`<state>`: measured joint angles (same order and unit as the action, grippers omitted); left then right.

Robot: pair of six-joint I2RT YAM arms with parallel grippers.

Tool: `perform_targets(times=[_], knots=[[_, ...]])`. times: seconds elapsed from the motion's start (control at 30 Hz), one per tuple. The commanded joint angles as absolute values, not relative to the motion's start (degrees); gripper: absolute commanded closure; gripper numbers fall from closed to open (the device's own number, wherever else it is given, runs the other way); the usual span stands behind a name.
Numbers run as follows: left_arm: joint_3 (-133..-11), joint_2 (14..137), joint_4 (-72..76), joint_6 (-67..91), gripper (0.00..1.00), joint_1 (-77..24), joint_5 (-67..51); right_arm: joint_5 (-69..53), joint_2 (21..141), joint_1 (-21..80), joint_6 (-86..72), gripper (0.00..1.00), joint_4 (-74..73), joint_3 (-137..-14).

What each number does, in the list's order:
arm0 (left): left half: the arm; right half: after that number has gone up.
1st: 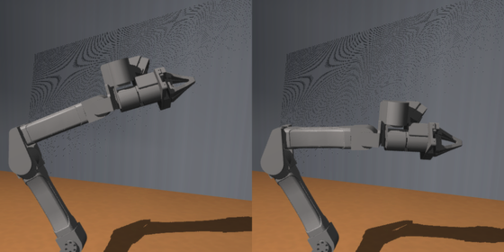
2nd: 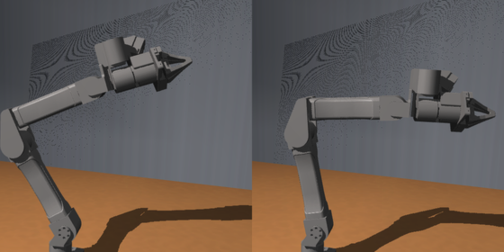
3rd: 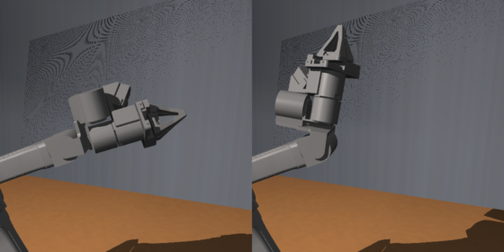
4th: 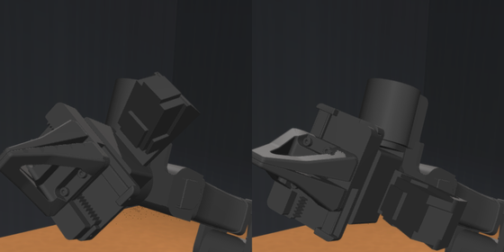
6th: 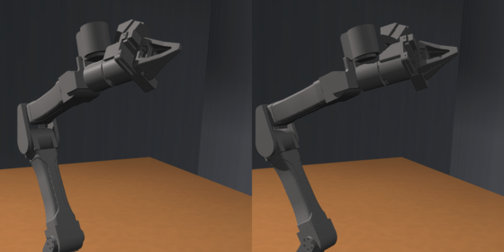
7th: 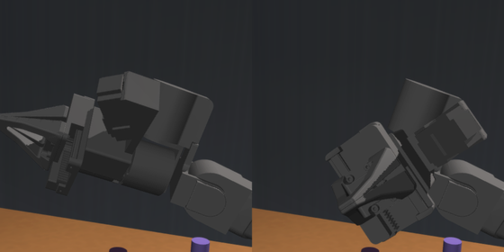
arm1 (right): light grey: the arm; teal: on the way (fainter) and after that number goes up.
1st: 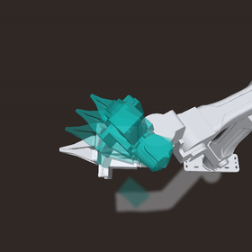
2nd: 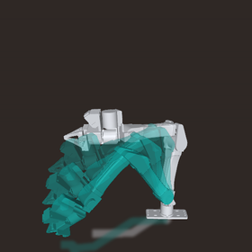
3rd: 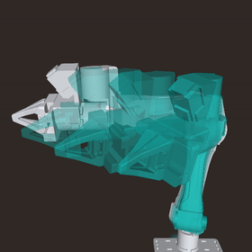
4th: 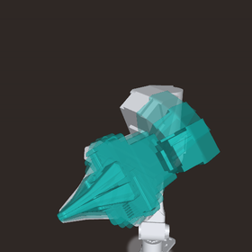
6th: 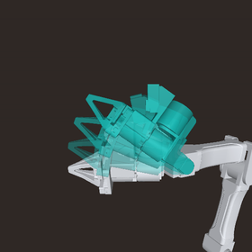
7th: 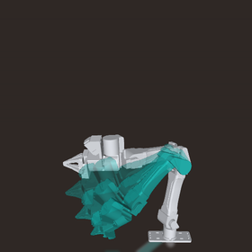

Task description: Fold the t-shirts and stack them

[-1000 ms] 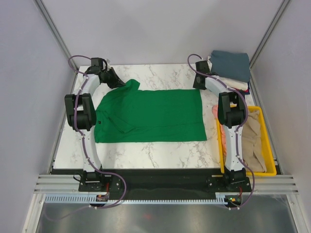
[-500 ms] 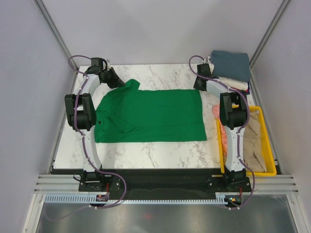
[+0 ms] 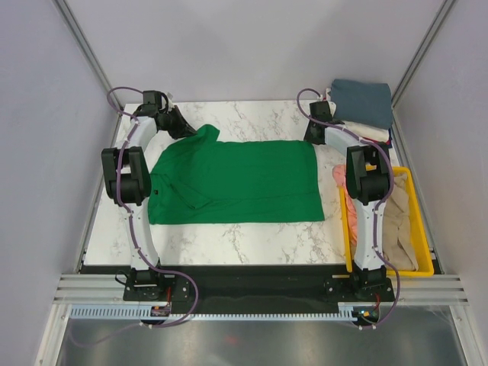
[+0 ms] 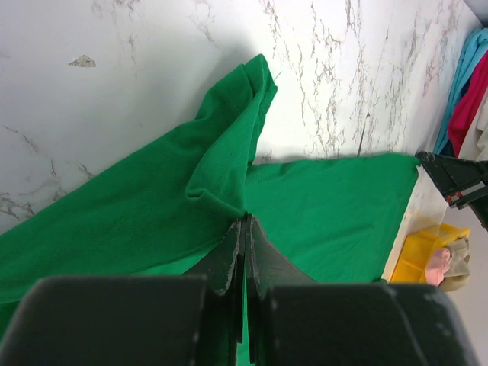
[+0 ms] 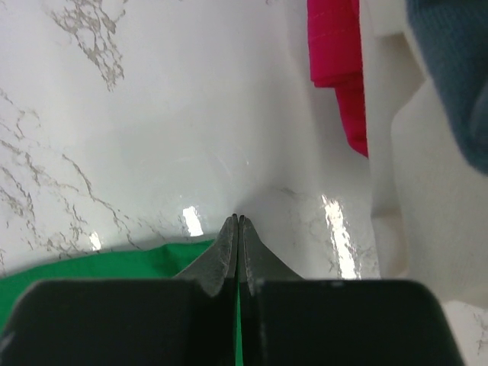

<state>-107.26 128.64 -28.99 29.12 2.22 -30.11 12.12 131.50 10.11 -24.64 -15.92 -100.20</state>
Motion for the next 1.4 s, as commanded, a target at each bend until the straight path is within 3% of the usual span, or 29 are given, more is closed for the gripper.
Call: perform_targets(times=[0.0, 0.03, 0.07, 0.1, 0.13, 0.2, 0.33, 0.57, 1.1, 1.37], knots=[[-107.23, 124.89, -28.13, 29.71, 0.98, 2.11, -31.20, 11.25, 126.74, 10.37, -24.26, 1.00, -18.63, -99.23], [-107.23, 124.89, -28.12, 29.71, 0.98, 2.20, -31.29, 11.34, 126.22, 10.37, -24.17, 1.00, -18.72, -99.23], [-107.23, 124.89, -28.12, 29.71, 0.98, 2.11, -31.29, 11.16, 126.04, 10.37, -24.08, 0.93, -18.89, -99.05], [-107.23, 124.81, -28.12, 29.71, 0.98, 2.11, -31.29, 11.42, 125.77, 10.37, -24.00, 0.59, -18.90, -98.97], [-107.23, 124.80, -28.12, 29.71, 0.98, 2.11, -31.29, 11.69, 125.68, 10.37, -23.99, 0.48, -19.07, -98.96], [-107.14, 124.89, -28.12, 29.71, 0.98, 2.20, -31.38, 12.04, 125.68, 10.37, -23.99, 0.38, -19.16, -98.70], [-107.14, 124.89, -28.21, 29.79, 0.98, 2.11, -31.46, 12.04, 126.12, 10.28, -23.99, 0.37, -19.25, -98.26], [-107.05, 124.80, -28.13, 29.71, 0.98, 2.11, -31.47, 10.90, 128.76, 10.37, -24.08, 0.43, -18.99, -99.66], [-107.23, 125.16, -28.13, 29.62, 0.98, 2.11, -31.64, 10.28, 131.40, 10.55, -23.55, 0.94, -18.54, -100.28], [-107.41, 123.06, -28.56, 27.69, 0.98, 3.68, -32.08, 9.67, 128.41, 10.46, -22.15, 1.00, -19.42, -101.16]])
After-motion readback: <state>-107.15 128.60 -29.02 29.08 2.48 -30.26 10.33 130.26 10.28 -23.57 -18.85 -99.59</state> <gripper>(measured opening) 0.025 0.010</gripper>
